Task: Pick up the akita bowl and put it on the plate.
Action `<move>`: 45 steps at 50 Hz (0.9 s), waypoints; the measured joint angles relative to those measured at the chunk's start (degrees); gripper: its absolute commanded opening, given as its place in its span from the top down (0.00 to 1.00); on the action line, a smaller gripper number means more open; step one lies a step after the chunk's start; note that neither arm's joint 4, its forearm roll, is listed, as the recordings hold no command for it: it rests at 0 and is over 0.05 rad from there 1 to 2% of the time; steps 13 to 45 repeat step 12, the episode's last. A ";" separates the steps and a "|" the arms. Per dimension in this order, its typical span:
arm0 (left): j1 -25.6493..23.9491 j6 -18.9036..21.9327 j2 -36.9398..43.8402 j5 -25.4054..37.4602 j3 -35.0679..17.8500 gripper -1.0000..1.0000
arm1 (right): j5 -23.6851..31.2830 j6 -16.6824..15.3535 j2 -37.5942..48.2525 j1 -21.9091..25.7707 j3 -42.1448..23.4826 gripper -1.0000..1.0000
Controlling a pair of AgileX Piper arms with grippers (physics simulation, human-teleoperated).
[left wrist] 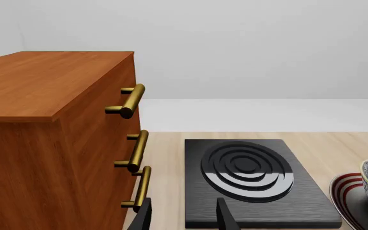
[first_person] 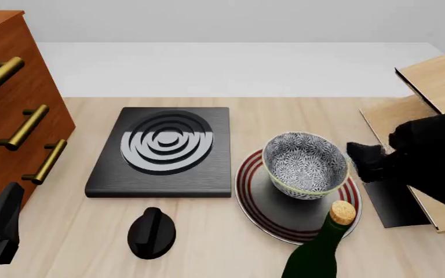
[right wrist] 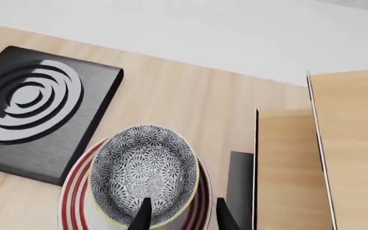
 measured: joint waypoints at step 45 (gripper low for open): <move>0.00 0.00 0.00 0.00 0.00 0.00 | -0.16 2.18 -14.06 -0.91 6.93 0.00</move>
